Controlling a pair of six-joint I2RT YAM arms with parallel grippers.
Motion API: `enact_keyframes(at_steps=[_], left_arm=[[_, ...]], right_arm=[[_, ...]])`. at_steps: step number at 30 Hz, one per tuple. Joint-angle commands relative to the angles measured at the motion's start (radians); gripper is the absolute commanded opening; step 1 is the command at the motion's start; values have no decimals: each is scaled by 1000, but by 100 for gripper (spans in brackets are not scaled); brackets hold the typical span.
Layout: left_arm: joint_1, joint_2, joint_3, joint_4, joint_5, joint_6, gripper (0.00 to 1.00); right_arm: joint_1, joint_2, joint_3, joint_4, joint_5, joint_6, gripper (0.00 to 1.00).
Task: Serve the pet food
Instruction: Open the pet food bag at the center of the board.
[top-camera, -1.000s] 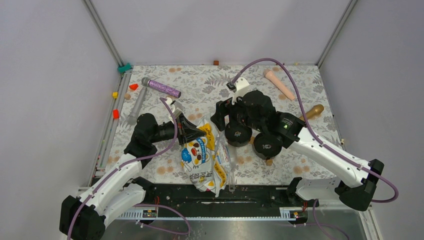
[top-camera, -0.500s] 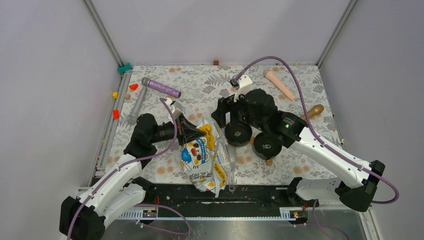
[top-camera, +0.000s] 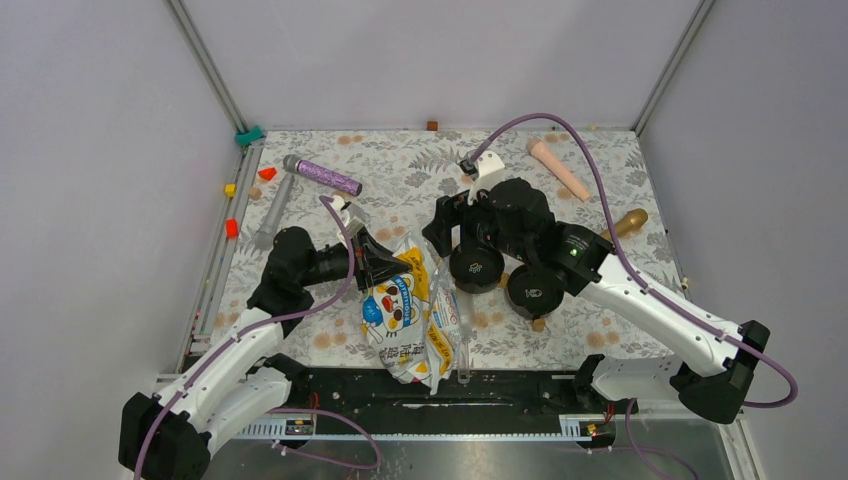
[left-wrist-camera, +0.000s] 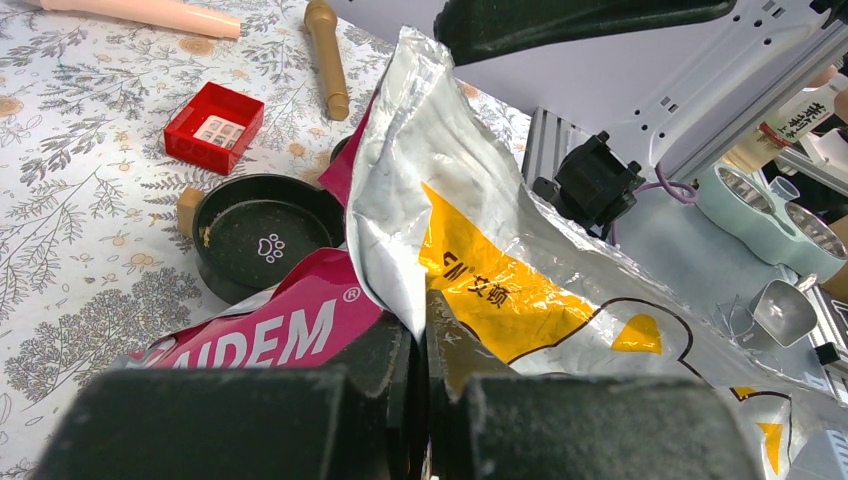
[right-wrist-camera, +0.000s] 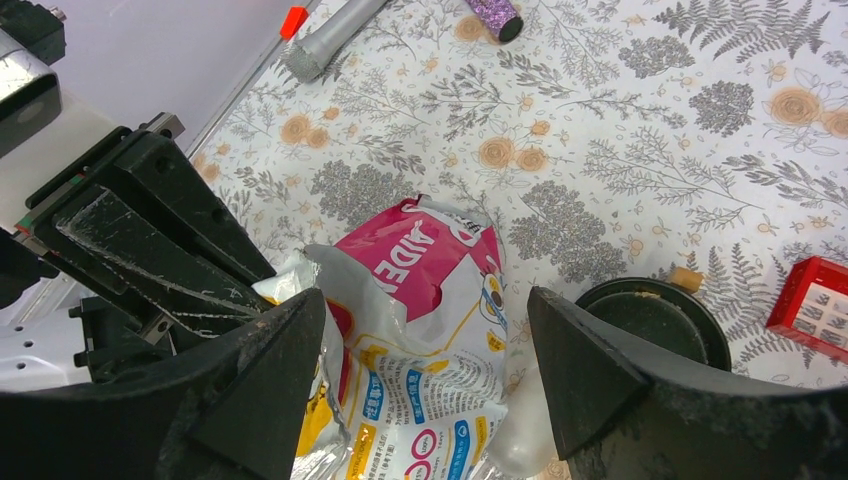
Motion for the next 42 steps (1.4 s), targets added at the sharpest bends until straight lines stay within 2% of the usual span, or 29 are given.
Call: enact_keyframes(at_steps=[1, 15, 21, 28, 37, 42], left_arm=[[-13, -61, 97, 192, 112, -13, 0], [-13, -61, 102, 188, 108, -16, 0], [-13, -54, 105, 190, 106, -19, 0], [-12, -52, 107, 194, 109, -24, 0], [-13, -58, 105, 186, 114, -21, 0], [-13, -62, 108, 175, 112, -14, 0]], right_arm=[[-7, 5, -11, 10, -39, 26, 81], [-8, 6, -46, 19, -79, 31, 80], [-6, 13, -61, 38, -177, 31, 80], [-7, 21, -71, 39, -203, 31, 78], [-6, -76, -83, 82, -45, 38, 79], [-8, -101, -94, 126, -56, 45, 79]])
